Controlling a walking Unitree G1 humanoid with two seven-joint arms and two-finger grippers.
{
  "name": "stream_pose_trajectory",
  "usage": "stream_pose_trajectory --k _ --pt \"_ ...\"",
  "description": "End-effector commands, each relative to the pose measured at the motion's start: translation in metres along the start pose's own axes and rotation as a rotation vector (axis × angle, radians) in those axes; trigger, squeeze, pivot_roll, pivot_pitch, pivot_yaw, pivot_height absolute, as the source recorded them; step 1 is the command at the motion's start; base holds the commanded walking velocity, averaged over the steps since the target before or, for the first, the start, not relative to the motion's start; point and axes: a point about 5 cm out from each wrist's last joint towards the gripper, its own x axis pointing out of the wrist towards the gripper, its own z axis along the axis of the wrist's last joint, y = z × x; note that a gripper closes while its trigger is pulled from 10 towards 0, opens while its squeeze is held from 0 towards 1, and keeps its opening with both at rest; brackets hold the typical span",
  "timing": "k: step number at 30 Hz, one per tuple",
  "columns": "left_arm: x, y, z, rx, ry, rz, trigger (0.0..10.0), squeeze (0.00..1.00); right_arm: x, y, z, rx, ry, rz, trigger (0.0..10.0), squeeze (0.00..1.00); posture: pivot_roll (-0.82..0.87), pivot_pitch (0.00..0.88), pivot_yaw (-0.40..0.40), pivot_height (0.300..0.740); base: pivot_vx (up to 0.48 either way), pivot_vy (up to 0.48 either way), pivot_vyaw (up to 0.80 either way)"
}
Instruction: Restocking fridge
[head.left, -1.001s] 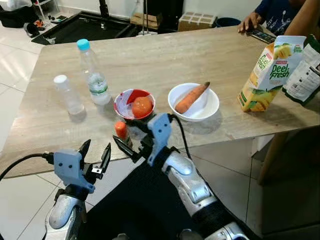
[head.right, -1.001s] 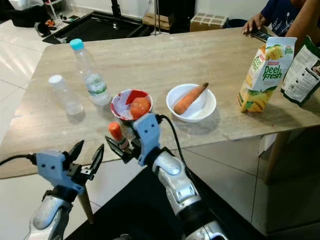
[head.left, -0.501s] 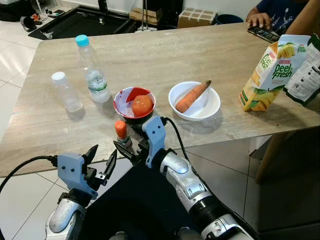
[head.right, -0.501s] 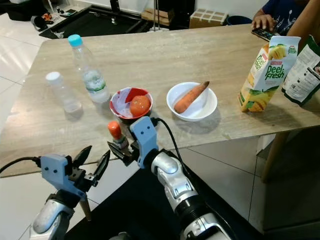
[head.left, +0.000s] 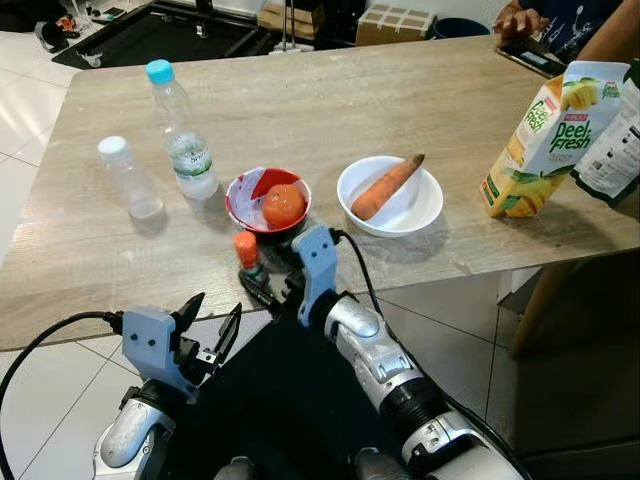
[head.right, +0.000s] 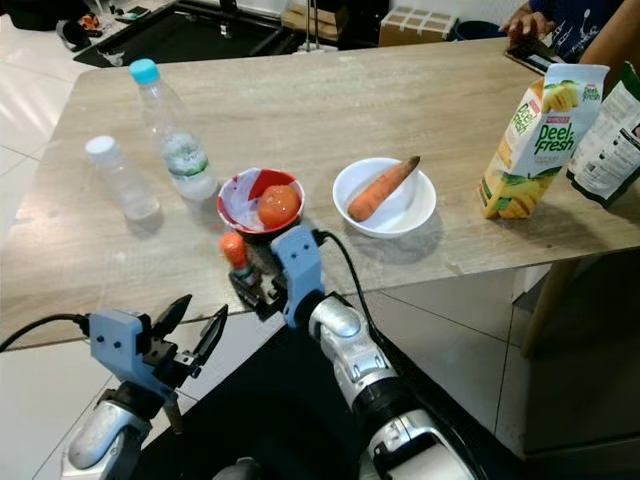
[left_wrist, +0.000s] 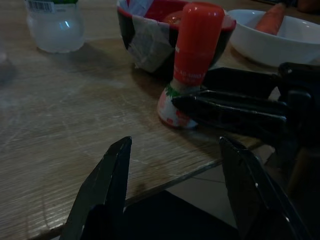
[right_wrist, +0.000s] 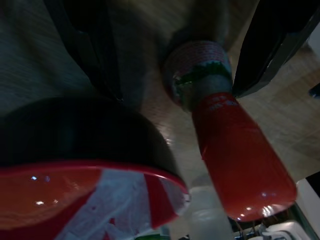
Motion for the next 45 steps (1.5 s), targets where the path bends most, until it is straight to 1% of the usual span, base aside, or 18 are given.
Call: stream_pose_trajectory --k 1,5,7,11,16,26,27,28,30,31,33,34,43,44,45 --pt "-0.004 0.001 0.002 0.011 0.009 -0.013 10.0 0.0 0.034 0.039 0.033 0.043 -0.119 0.103 10.0 0.0 -0.1 0.22 0.01 0.74 0.0 0.0 0.0" --pt "-0.005 0.001 0.001 0.011 0.012 -0.014 10.0 0.0 0.037 0.04 0.039 0.069 -0.149 0.109 10.0 0.0 -0.1 0.222 0.008 0.74 0.0 0.0 0.0" --pt "-0.006 0.0 0.001 0.011 0.014 -0.014 10.0 0.0 0.039 0.043 0.046 0.102 -0.193 0.126 10.0 0.0 -0.1 0.223 0.008 0.74 0.0 0.0 0.0" --pt "-0.006 -0.001 0.001 0.01 0.016 -0.015 10.0 0.0 0.039 0.045 0.049 0.109 -0.212 0.139 10.0 0.0 -0.1 0.225 0.008 0.74 0.0 0.0 0.0" --pt "-0.006 -0.002 0.001 0.009 0.018 -0.019 10.0 0.0 0.04 0.046 0.053 0.145 -0.251 0.15 10.0 0.0 -0.1 0.225 0.009 0.74 0.0 0.0 0.0" --pt "-0.005 -0.004 -0.001 0.006 0.025 -0.028 10.0 0.0 0.039 0.048 0.051 0.159 -0.248 0.165 10.0 0.0 -0.11 0.225 0.011 0.74 0.0 0.0 0.0" --pt "-0.005 -0.004 -0.001 0.006 0.025 -0.029 10.0 0.0 0.039 0.048 0.05 0.167 -0.25 0.171 7.5 0.0 -0.11 0.225 0.011 0.74 0.0 0.0 0.0" --pt "-0.005 -0.005 -0.002 0.006 0.026 -0.029 10.0 0.0 0.039 0.048 0.05 0.174 -0.251 0.177 3.6 0.0 -0.11 0.225 0.011 0.74 0.0 0.0 0.0" --pt "-0.005 -0.005 -0.002 0.006 0.027 -0.03 10.0 0.0 0.039 0.049 0.05 0.179 -0.252 0.181 3.6 0.0 -0.11 0.225 0.011 0.74 0.0 0.0 0.0" --pt "-0.005 -0.005 -0.002 0.006 0.028 -0.031 10.0 0.0 0.039 0.049 0.049 0.182 -0.251 0.183 1.0 0.0 -0.11 0.225 0.011 0.74 0.0 0.0 0.0" --pt "-0.005 -0.005 -0.002 0.006 0.028 -0.031 10.0 0.0 0.039 0.049 0.049 0.182 -0.251 0.183 1.0 0.0 -0.11 0.225 0.011 0.74 0.0 0.0 0.0" --pt "-0.005 -0.005 -0.002 0.006 0.029 -0.031 10.0 0.0 0.039 0.049 0.049 0.185 -0.251 0.186 0.0 0.0 -0.1 0.225 0.011 0.74 0.0 0.0 0.0" --pt "-0.004 -0.006 -0.003 0.009 0.033 -0.04 10.0 0.0 0.038 0.049 0.048 0.196 -0.253 0.192 0.0 0.0 -0.11 0.223 0.014 0.74 0.0 0.0 0.0" --pt "-0.004 -0.006 -0.003 0.009 0.034 -0.041 10.0 0.0 0.038 0.049 0.048 0.195 -0.253 0.19 2.1 0.0 -0.11 0.223 0.015 0.74 0.0 0.0 0.0" --pt "-0.004 -0.006 -0.003 0.009 0.034 -0.041 10.0 0.0 0.038 0.049 0.048 0.195 -0.253 0.19 2.1 0.0 -0.11 0.223 0.015 0.74 0.0 0.0 0.0"
